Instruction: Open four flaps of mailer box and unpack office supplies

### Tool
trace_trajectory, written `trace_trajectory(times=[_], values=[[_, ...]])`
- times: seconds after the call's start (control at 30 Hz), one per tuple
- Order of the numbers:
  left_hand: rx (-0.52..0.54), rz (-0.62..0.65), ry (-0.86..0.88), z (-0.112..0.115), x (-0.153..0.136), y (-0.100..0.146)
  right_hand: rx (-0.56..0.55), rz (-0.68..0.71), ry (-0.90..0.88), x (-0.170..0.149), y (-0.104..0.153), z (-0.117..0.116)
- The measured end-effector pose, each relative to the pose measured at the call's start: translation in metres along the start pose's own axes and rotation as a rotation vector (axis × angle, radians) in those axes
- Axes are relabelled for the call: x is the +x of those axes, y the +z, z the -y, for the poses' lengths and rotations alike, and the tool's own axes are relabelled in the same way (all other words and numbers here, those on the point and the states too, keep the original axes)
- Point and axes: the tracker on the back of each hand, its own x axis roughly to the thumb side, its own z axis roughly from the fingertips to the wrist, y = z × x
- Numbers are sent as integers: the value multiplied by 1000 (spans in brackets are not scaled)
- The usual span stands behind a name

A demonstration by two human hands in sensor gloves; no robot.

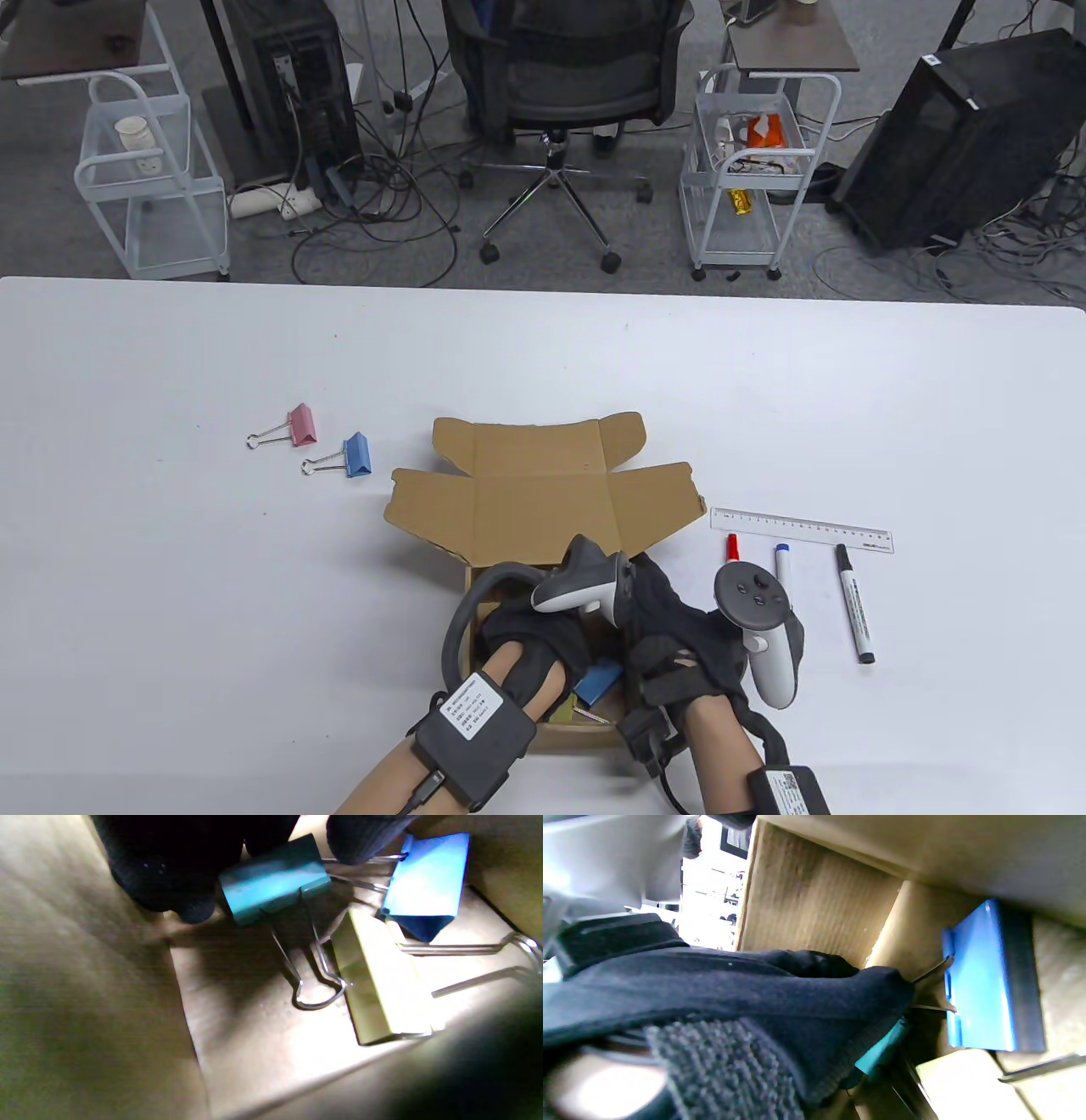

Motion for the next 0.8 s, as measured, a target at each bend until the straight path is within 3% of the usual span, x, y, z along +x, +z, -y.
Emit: trace_trajectory(times=[0.8], values=[[-20,-7,14,-2,-1,3,0,0,-5,0,0,0]])
